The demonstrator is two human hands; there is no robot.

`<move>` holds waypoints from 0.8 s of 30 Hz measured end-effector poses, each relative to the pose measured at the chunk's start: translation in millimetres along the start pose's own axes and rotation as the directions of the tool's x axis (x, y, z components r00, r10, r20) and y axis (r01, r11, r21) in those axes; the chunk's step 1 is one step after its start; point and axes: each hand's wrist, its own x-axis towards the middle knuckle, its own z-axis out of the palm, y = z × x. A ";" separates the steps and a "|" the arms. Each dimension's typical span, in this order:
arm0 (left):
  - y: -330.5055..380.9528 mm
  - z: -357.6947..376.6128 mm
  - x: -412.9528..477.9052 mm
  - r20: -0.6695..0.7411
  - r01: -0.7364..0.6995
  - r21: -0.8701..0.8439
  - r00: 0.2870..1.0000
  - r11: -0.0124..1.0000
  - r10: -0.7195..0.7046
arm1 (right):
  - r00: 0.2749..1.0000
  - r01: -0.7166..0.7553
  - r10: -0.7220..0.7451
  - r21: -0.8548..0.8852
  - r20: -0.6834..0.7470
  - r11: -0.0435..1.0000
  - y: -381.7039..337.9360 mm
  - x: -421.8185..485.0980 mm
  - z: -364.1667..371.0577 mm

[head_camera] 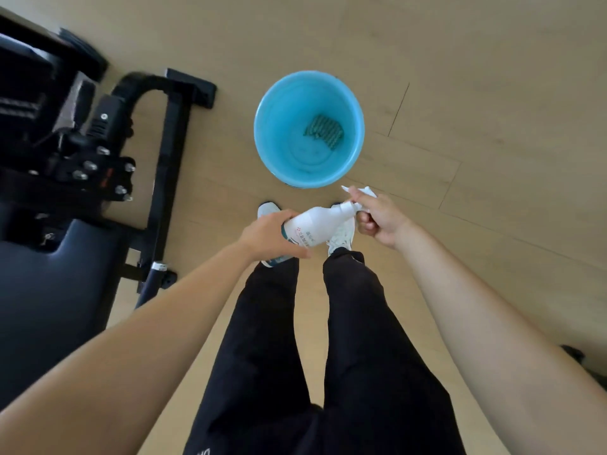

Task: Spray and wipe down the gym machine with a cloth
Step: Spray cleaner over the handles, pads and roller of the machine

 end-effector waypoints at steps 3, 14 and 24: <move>16.6 -18.4 -52.2 -0.075 0.004 -0.096 0.997 0.995 -0.012 | 0.996 0.085 -0.079 0.159 -0.043 0.984 -15.2 -41.0 36.3; 21.0 -12.3 -230.3 -0.224 -0.040 -0.540 0.970 0.841 -0.097 | 0.939 0.213 -0.233 0.106 0.254 0.971 -64.5 -176.0 157.8; -64.4 26.7 -341.8 -0.414 -0.305 -0.863 0.884 0.403 -0.216 | 0.826 0.505 -0.356 -0.294 0.437 0.811 -3.9 -254.5 309.0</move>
